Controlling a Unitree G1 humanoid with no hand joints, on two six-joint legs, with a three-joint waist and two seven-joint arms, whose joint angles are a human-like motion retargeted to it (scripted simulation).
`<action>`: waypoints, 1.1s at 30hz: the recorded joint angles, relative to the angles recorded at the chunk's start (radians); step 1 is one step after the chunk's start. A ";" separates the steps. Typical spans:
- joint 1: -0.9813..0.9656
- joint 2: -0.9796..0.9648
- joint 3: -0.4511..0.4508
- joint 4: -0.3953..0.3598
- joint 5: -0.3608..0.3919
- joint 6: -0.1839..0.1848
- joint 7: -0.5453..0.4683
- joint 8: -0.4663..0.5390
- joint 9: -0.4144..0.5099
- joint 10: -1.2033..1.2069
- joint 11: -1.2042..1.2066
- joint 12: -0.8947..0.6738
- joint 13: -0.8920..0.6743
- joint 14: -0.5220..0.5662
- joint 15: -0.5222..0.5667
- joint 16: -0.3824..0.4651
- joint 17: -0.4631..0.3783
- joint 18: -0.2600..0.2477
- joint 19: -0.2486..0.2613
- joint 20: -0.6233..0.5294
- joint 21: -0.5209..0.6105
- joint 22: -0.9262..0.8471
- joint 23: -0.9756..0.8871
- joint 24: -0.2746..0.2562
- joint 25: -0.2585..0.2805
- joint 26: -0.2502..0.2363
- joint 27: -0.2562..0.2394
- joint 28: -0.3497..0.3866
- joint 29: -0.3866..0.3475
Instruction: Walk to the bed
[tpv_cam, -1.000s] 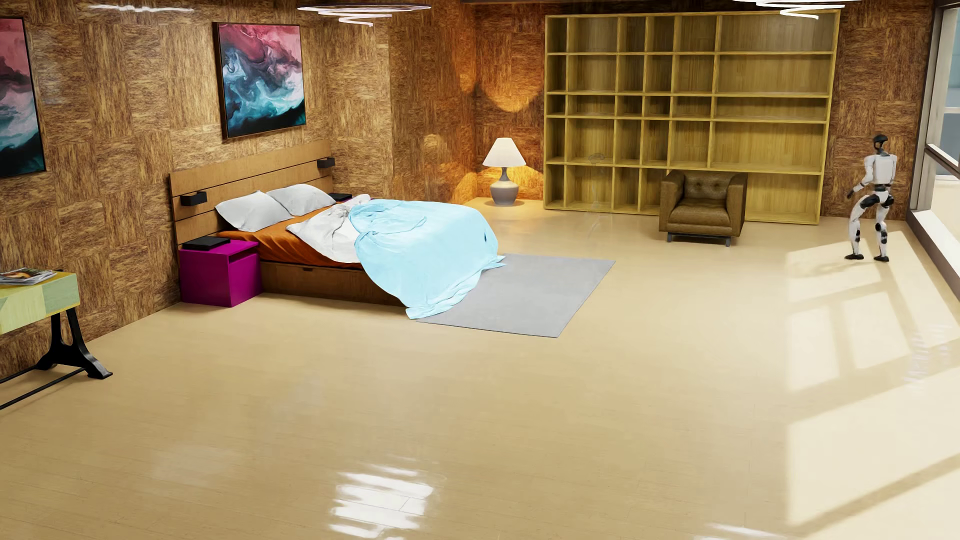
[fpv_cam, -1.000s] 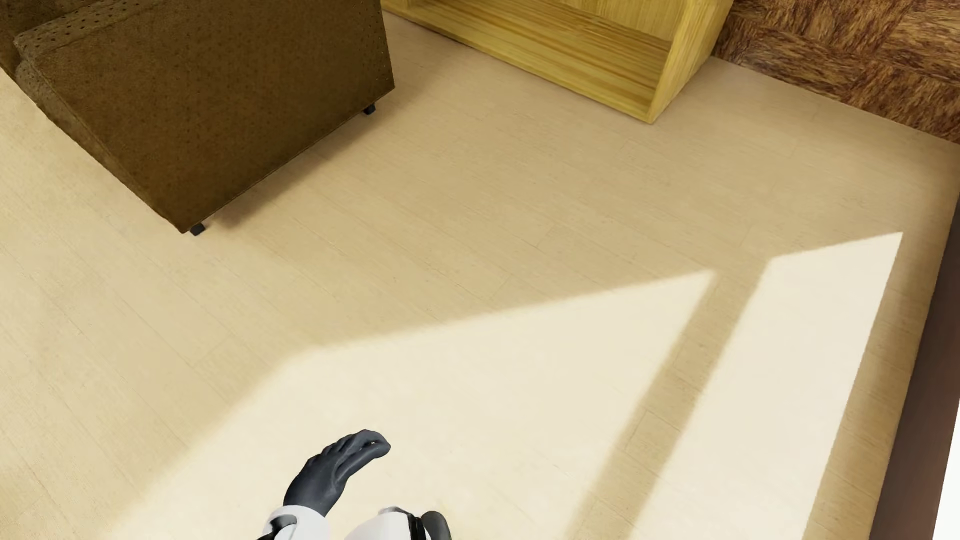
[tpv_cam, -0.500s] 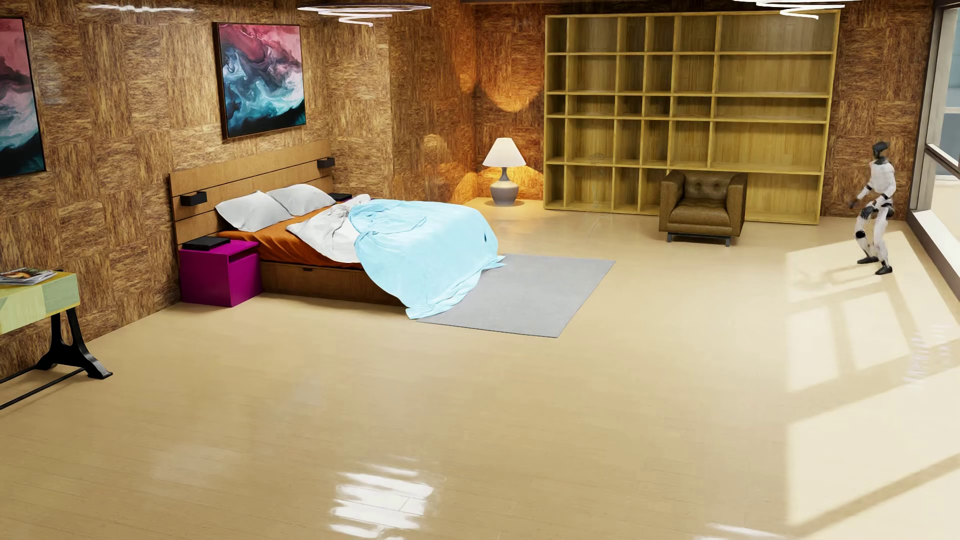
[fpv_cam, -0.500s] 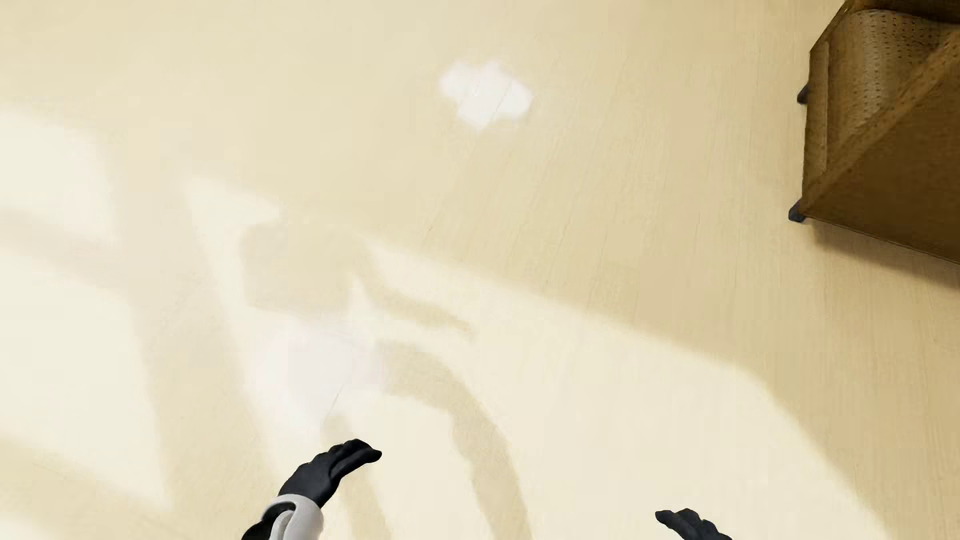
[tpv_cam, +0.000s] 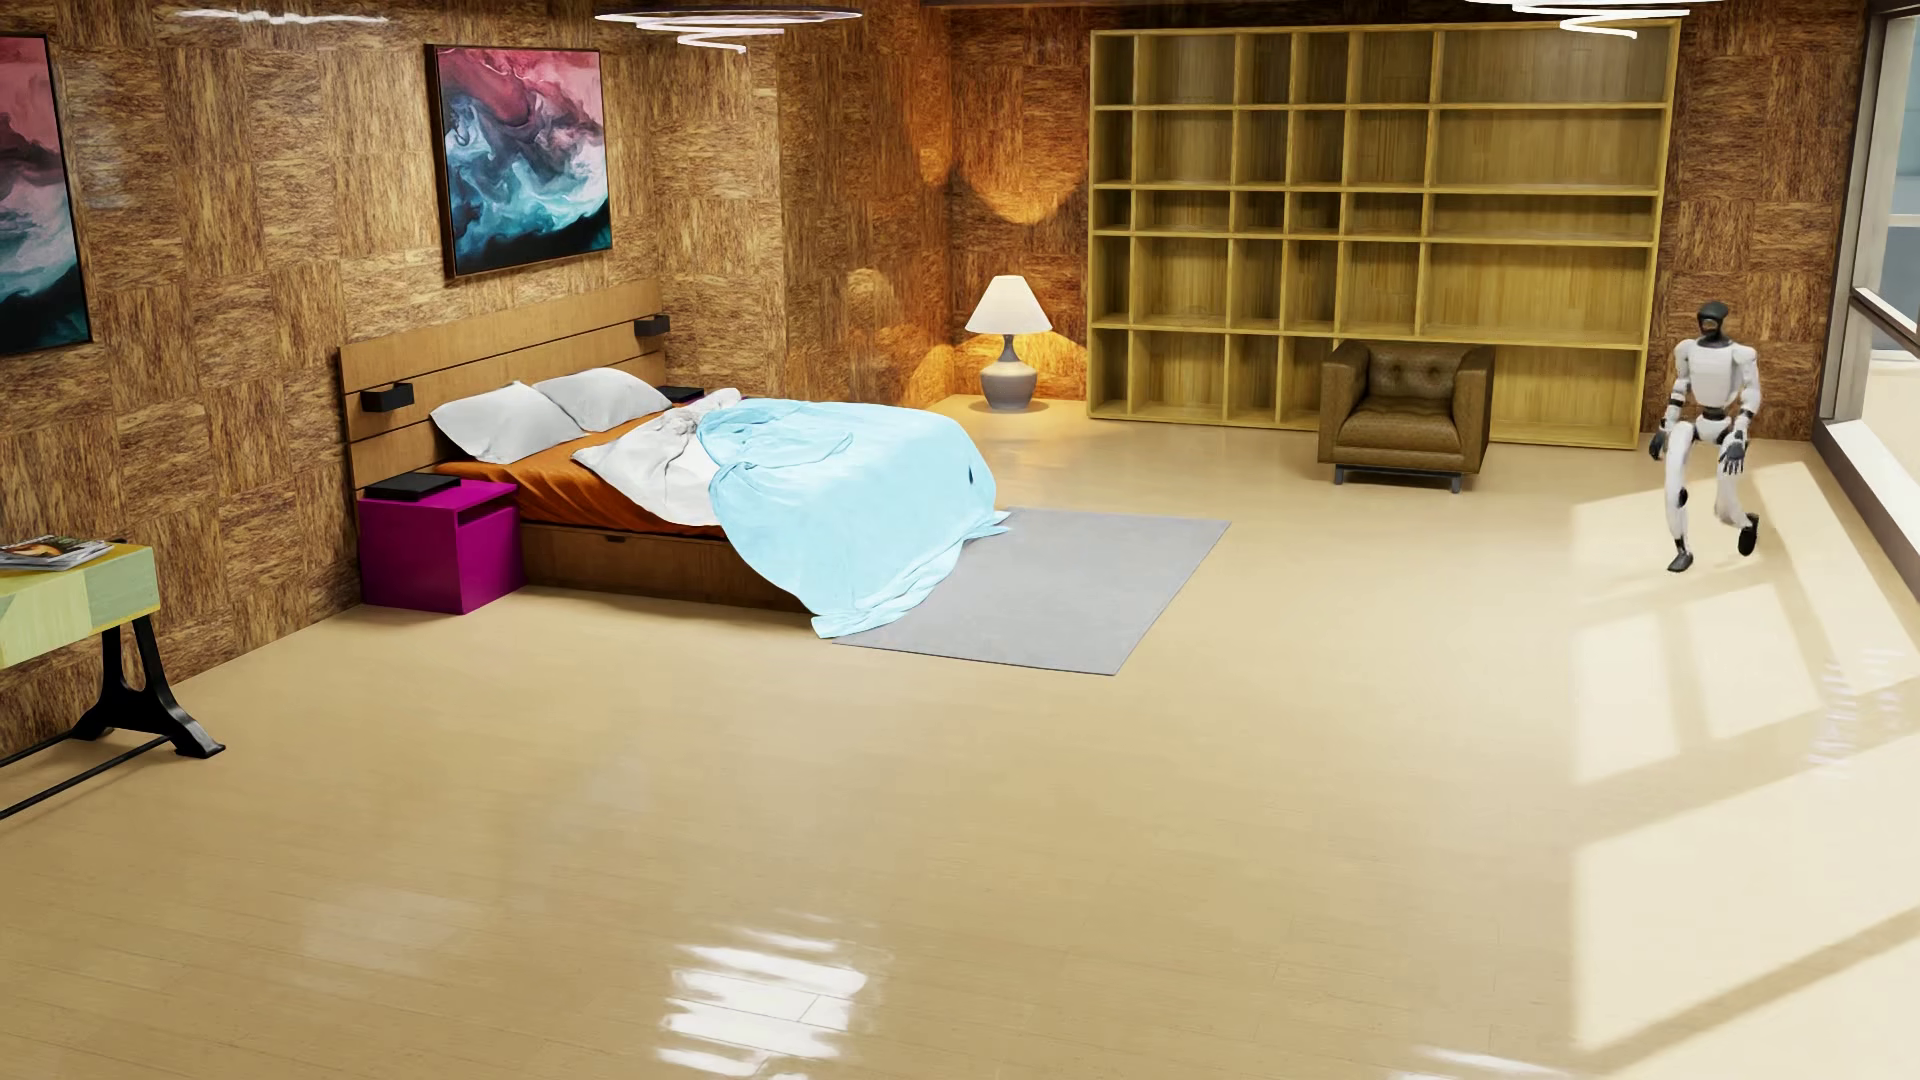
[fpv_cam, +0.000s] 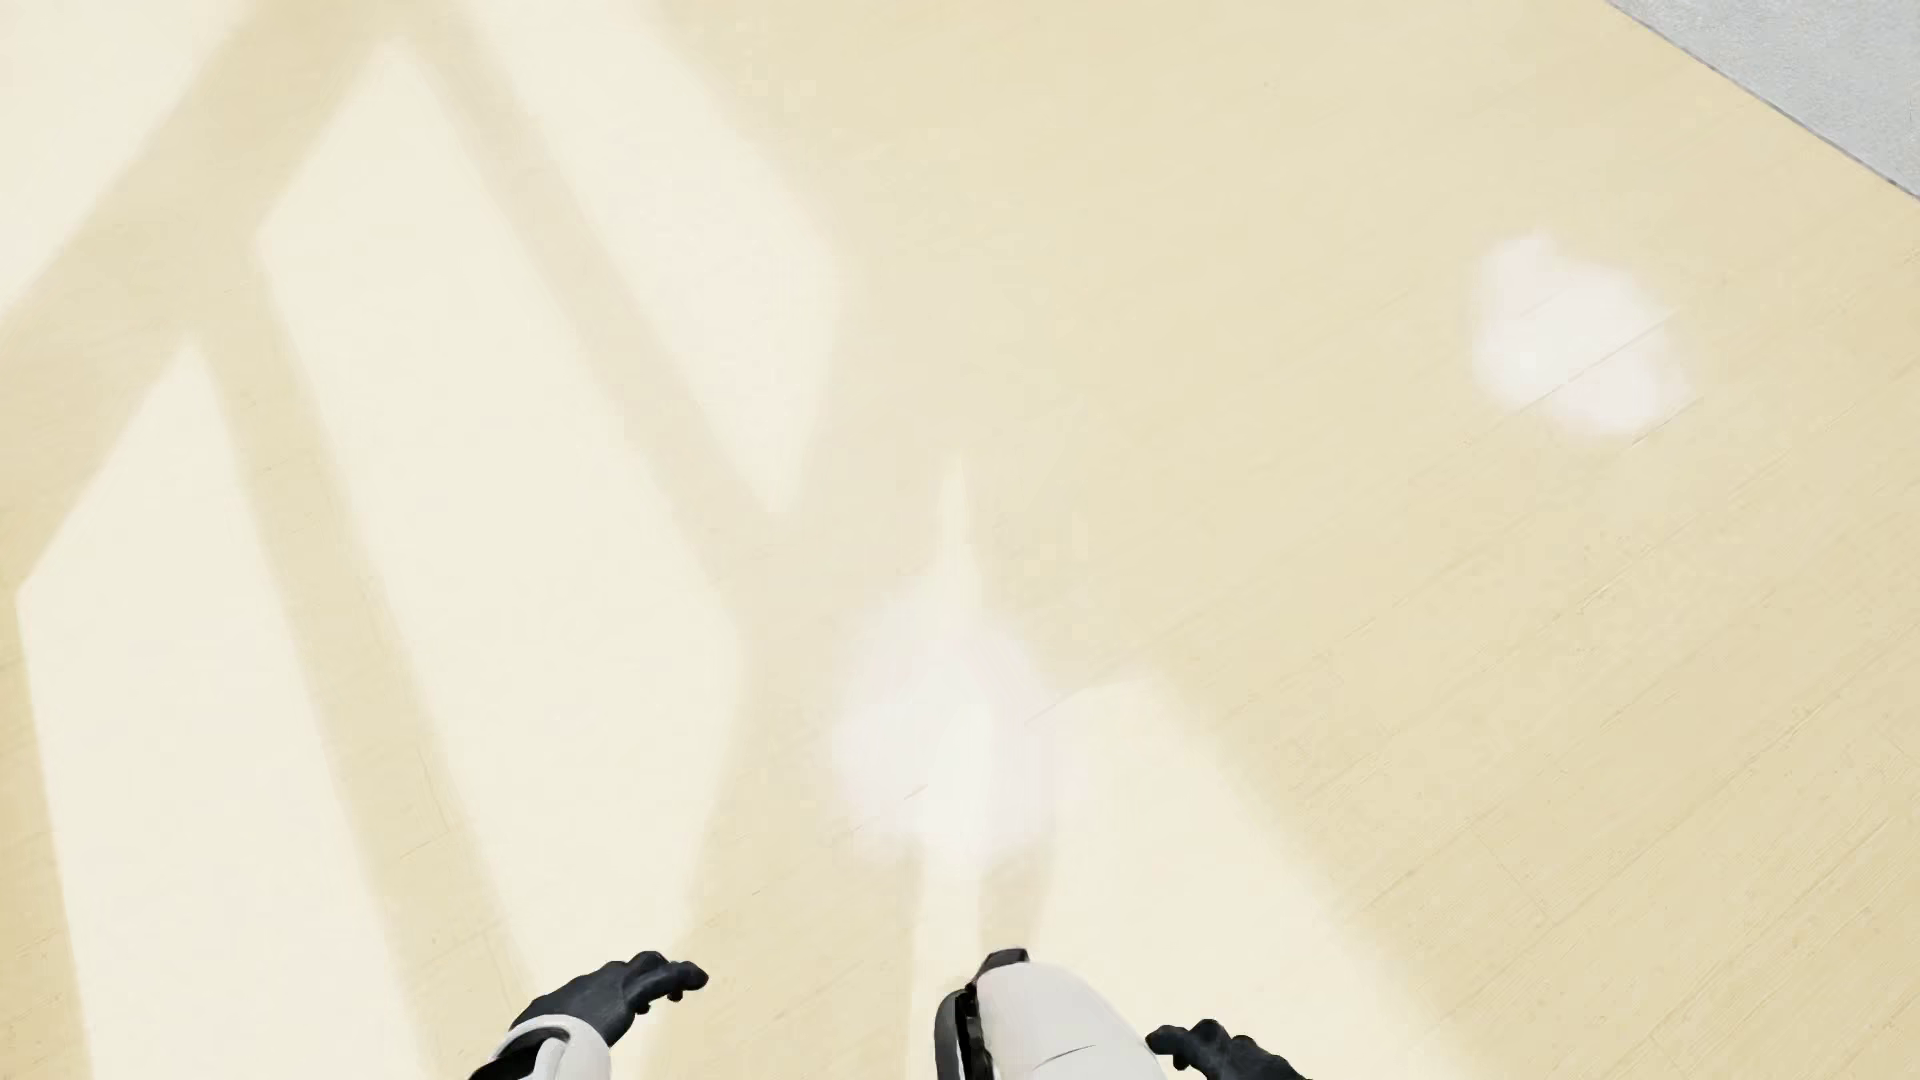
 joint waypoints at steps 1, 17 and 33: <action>-0.132 0.096 0.009 0.064 0.043 0.012 0.022 0.011 -0.002 0.008 -0.052 0.027 -0.033 -0.077 -0.029 0.032 0.007 0.065 -0.004 -0.043 -0.041 0.104 -0.068 0.049 0.045 0.025 -0.053 -0.072 -0.092; 0.065 0.037 0.115 0.145 -0.177 -0.205 0.347 -0.073 -0.059 -0.784 0.398 0.135 0.040 -0.297 0.176 -0.101 -0.091 -0.017 0.186 0.239 0.340 0.025 0.022 0.056 0.105 -0.050 0.002 0.087 0.085; -0.372 0.357 0.077 0.117 0.107 -0.012 0.088 0.067 -0.059 -0.384 -0.282 0.194 -0.151 -0.145 -0.029 -0.004 0.110 0.143 -0.055 0.051 -0.003 0.055 -0.103 0.137 0.186 -0.036 -0.040 -0.257 -0.123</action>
